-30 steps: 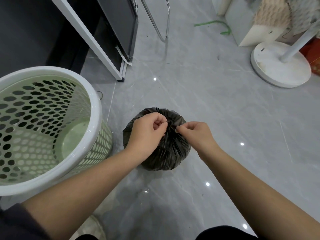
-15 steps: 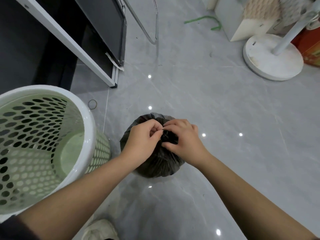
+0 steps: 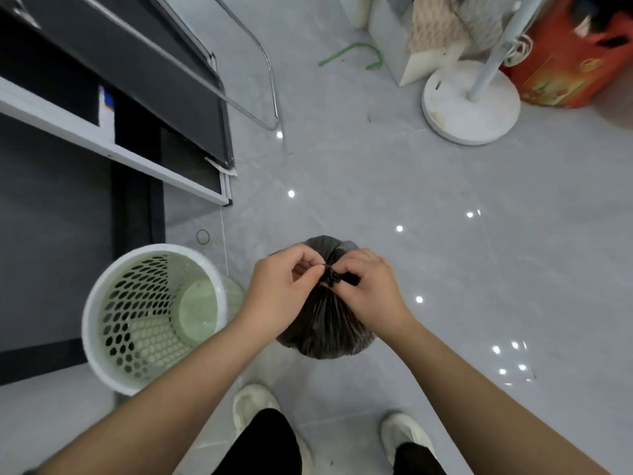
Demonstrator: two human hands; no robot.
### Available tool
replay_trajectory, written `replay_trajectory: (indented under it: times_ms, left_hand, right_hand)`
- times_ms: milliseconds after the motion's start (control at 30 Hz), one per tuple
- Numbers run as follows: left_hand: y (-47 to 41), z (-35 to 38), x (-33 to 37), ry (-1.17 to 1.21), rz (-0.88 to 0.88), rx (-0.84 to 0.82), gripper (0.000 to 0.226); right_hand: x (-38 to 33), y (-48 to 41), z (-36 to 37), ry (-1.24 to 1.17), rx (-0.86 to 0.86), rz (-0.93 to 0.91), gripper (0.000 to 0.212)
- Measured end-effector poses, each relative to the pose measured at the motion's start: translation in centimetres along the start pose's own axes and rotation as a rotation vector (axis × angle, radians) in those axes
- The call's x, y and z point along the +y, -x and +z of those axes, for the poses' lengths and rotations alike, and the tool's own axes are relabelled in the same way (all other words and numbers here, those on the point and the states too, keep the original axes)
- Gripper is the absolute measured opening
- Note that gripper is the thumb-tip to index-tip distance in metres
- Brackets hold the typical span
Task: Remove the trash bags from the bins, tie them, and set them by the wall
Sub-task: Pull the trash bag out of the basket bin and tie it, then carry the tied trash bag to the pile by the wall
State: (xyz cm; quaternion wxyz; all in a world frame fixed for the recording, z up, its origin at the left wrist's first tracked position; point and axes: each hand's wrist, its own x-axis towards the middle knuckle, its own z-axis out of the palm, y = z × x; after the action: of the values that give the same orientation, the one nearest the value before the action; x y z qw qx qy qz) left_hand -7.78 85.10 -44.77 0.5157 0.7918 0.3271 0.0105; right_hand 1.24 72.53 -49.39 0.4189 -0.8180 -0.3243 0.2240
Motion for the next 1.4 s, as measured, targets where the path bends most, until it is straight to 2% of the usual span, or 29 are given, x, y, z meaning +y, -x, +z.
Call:
replay_trajectory:
  times_ms: [67, 200, 300, 433, 567, 833, 1067, 1233, 1400]
  left_hand:
    - [1.7, -0.7, 4.8, 0.009, 0.018, -0.023, 0.018]
    - [5.3, -1.5, 15.0, -0.039, 0.089, -0.128, 0.023]
    - [7.1, -1.4, 21.4, -0.196, 0.224, -0.17, 0.029]
    - [9.6, 0.4, 29.5, -0.388, 0.342, -0.212, 0.025]
    - [11.7, 4.8, 37.5, -0.514, 0.47, -0.253, 0.03]
    - [12.4, 16.7, 48.6, -0.506, 0.581, -0.373, 0.024]
    - [9.6, 27.2, 58.2, -0.509, 0.7, -0.425, 0.013]
    - [5.9, 33.9, 64.5, -0.524, 0.727, -0.492, 0.01]
    - [3.0, 40.3, 70.7, -0.526, 0.735, -0.474, 0.01]
  right_hand:
    - [-3.0, 1.6, -3.6, -0.032, 0.03, 0.034, 0.002]
    - [-8.9, 4.9, -12.5, -0.081, 0.112, 0.08, 0.013]
    - [-12.2, 7.3, -19.2, -0.107, 0.203, 0.111, 0.003]
    - [-15.3, 10.8, -28.4, -0.127, 0.301, 0.145, 0.029]
    - [-16.4, 14.5, -37.2, -0.161, 0.365, 0.194, 0.027]
    - [-13.4, 19.6, -51.4, -0.107, 0.5, 0.359, 0.004]
    - [-8.8, 20.5, -63.6, -0.108, 0.625, 0.453, 0.007]
    - [-4.8, 19.4, -71.8, -0.1, 0.669, 0.507, 0.01]
    - [-0.4, 17.8, -79.5, -0.121, 0.697, 0.527, 0.008]
